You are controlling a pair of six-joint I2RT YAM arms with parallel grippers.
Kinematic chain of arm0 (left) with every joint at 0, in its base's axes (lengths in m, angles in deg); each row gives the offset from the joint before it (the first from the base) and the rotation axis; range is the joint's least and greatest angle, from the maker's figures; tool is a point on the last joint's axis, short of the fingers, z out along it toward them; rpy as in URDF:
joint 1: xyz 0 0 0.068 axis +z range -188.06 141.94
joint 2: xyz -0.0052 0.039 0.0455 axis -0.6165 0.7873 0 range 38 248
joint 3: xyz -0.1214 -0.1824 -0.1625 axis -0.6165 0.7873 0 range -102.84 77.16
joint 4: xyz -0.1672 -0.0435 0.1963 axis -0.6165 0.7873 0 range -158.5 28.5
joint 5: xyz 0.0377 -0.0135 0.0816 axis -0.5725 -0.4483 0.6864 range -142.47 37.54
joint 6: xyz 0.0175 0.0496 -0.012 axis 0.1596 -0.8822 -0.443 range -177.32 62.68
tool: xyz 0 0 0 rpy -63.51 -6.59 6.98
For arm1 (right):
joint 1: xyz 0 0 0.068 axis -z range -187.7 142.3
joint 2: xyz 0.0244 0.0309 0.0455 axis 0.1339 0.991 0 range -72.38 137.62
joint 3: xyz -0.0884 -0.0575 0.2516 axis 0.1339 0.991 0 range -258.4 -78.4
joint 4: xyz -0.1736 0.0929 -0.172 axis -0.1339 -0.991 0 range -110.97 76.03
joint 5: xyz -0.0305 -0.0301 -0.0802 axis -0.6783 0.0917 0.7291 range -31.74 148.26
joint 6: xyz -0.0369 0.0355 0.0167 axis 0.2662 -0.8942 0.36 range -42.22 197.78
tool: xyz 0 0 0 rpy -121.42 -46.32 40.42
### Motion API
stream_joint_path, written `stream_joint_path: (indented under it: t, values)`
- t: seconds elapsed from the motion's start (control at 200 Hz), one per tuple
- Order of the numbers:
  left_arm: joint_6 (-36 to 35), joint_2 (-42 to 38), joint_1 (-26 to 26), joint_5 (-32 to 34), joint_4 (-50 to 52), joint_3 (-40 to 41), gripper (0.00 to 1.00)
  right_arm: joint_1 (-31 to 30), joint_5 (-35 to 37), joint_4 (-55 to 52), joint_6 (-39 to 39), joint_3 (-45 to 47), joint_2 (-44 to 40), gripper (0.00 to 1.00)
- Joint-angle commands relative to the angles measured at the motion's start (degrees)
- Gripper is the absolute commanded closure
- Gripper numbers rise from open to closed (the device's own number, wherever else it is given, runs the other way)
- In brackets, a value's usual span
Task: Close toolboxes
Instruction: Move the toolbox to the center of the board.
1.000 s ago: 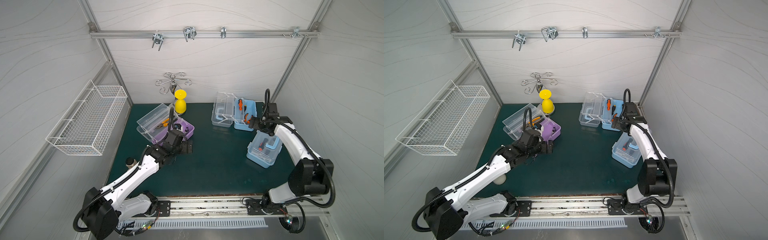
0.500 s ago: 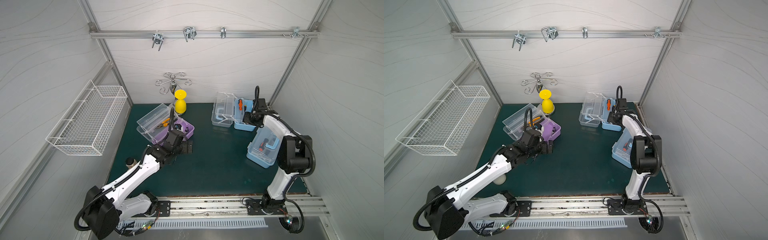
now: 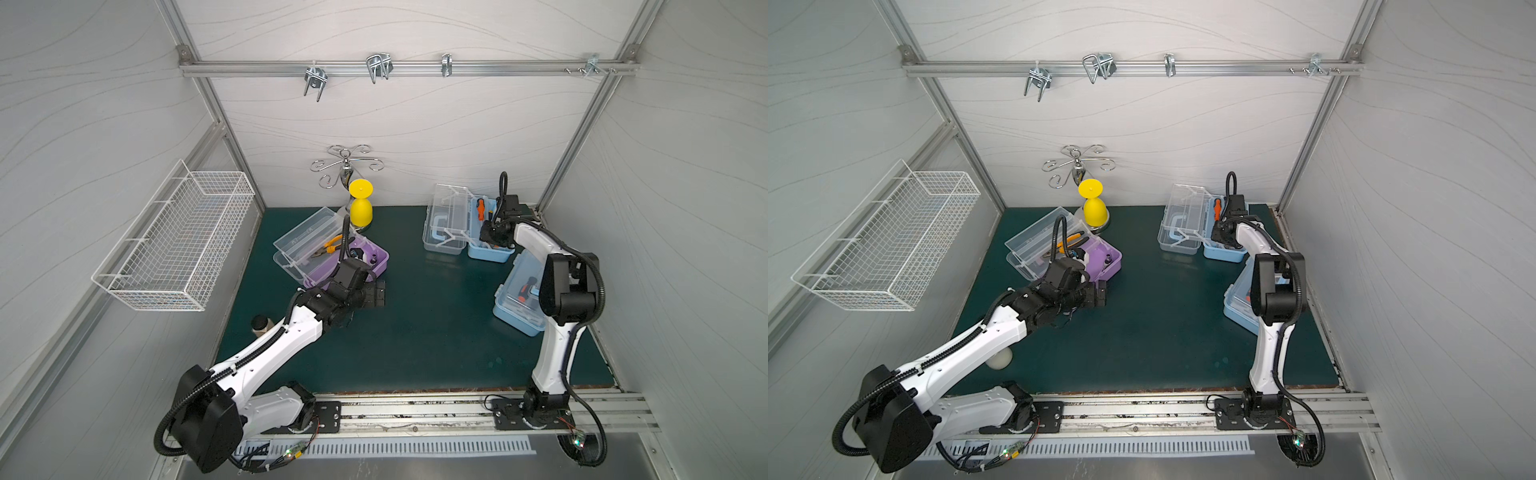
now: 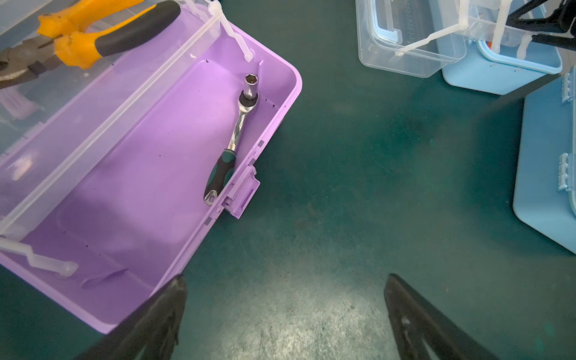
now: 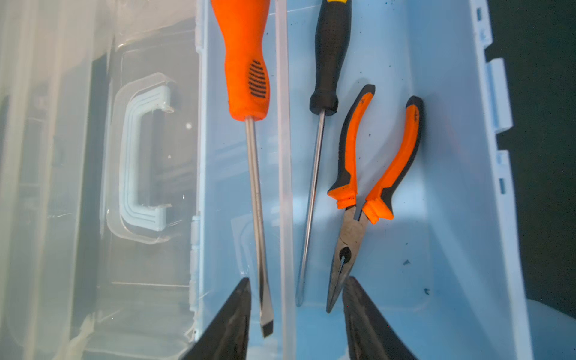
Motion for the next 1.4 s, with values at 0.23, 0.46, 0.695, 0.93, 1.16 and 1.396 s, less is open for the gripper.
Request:
stream_joint_path:
  t: [0.23,0.46,0.695,0.93,1.16,1.396]
  values:
    - [0.3,0.5,0.8,-0.2,-2.5,-0.6,0.01,-1.3,-1.8,-0.3,1.2,-3.0,2.8,0.79]
    - [0.5,0.0,0.9,-0.3,-2.5,-0.5,0.01,-3.3,-4.6,0.1,2.1,-2.5,2.9,0.93]
    - [0.6,-0.8,1.4,0.2,-2.7,0.0,0.01,-6.6,-6.5,0.8,2.6,0.5,1.2,0.96]
    - [0.9,-1.1,1.6,0.1,-2.7,0.1,0.01,-10.3,-7.3,1.2,2.2,6.2,-2.4,0.97]
    - [1.1,-1.5,2.1,0.0,-2.3,0.0,0.01,-13.4,-7.1,0.7,0.6,13.7,-7.7,0.99]
    - [1.3,-2.2,2.2,-0.2,-2.1,0.4,0.01,-14.4,-4.5,0.9,-1.3,23.1,-14.3,0.99]
